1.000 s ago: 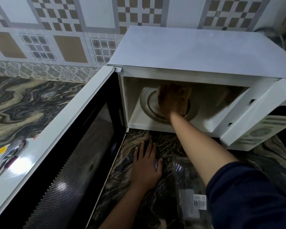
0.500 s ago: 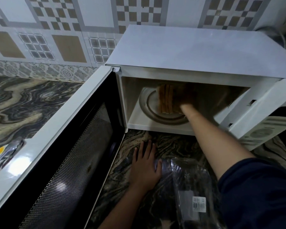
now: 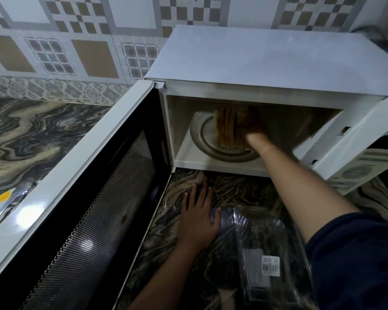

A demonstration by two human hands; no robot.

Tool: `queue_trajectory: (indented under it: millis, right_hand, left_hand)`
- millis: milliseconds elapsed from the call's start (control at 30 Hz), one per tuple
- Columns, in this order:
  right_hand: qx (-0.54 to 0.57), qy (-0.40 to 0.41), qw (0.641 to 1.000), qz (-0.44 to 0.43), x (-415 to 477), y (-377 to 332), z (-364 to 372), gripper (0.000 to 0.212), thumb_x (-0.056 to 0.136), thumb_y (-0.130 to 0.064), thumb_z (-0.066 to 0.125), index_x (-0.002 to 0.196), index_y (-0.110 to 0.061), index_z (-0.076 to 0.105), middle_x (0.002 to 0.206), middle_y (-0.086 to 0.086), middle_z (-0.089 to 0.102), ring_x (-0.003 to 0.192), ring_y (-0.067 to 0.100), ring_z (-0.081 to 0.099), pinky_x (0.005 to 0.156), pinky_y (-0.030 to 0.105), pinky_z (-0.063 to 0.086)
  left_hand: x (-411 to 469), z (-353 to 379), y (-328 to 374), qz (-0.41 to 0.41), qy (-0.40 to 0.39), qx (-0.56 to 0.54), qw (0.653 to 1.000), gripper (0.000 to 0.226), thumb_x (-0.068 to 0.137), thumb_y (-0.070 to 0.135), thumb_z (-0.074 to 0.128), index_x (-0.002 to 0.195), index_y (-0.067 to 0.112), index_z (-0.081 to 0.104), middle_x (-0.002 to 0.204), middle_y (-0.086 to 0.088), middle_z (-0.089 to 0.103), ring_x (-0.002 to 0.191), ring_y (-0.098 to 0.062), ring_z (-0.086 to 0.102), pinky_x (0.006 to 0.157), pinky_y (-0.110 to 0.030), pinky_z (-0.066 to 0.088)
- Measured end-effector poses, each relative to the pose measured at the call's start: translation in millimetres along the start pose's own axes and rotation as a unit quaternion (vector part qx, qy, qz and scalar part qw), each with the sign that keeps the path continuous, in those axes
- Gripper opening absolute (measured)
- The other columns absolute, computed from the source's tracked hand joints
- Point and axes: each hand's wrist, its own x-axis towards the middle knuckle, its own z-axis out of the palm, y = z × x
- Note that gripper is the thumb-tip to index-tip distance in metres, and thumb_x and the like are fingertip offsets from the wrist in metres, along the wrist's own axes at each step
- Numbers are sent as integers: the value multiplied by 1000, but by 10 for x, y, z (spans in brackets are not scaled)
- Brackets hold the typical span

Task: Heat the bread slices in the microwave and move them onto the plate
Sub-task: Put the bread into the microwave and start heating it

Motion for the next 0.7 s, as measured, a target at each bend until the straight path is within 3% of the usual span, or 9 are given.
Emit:
queue_trajectory:
  millis: [100,233,300,367,467,533,700]
  right_hand:
    - [33,-4,999,3,-76,22,-15,38,101,-23,37,136,-10,39,134,16,48,124,30,45,97,27,34]
    - [-37,-22,999,11,-214,38,-147,53,92,-23,54,141,-18,36,134,12,53,126,27,47,99,26,36]
    - [-88,-57,992,67,-325,-10,-232,41,94,-20,47,132,-4,47,131,18,54,121,30,50,87,28,40]
    - [-86,-70,990,91,-467,-50,-318,36,95,-15,45,125,4,50,129,22,53,119,33,51,87,31,42]
    - [-27,-59,997,51,-685,-16,-448,47,93,-11,52,138,-5,38,138,14,46,127,27,44,97,27,37]
    - [-9,-68,997,26,-885,37,-542,58,91,-11,55,143,-11,29,144,10,40,130,25,41,94,26,36]
    - [-15,-58,998,7,-1442,328,-787,54,88,-14,58,138,-14,37,137,9,49,121,23,49,87,24,38]
  left_hand:
    - [-2,-4,-10,0,-7,4,1000,69,87,52,13,149,23,17,159,4,7,140,-8,-14,111,-27,-17]
    - [2,-4,-14,-1,-27,16,1000,72,86,54,5,150,23,10,159,5,0,138,-7,-19,109,-26,-21]
    - [4,-10,-25,-1,-40,22,999,75,83,56,0,150,23,7,159,5,-2,138,-7,-18,112,-28,-18]
    - [8,-8,-39,-1,-48,31,998,78,80,57,-3,150,24,6,159,6,0,143,-10,-14,113,-30,-14]
    - [6,-21,-42,-2,-65,45,997,84,76,58,-8,150,22,7,159,4,3,147,-16,-7,115,-31,-10]
    - [-53,-47,-30,-4,-79,40,996,88,72,58,-11,150,20,8,159,2,4,147,-17,-4,117,-32,-6]
    - [-524,-95,50,-19,-60,24,998,87,73,55,-9,149,18,12,158,1,9,147,-16,4,117,-32,1]
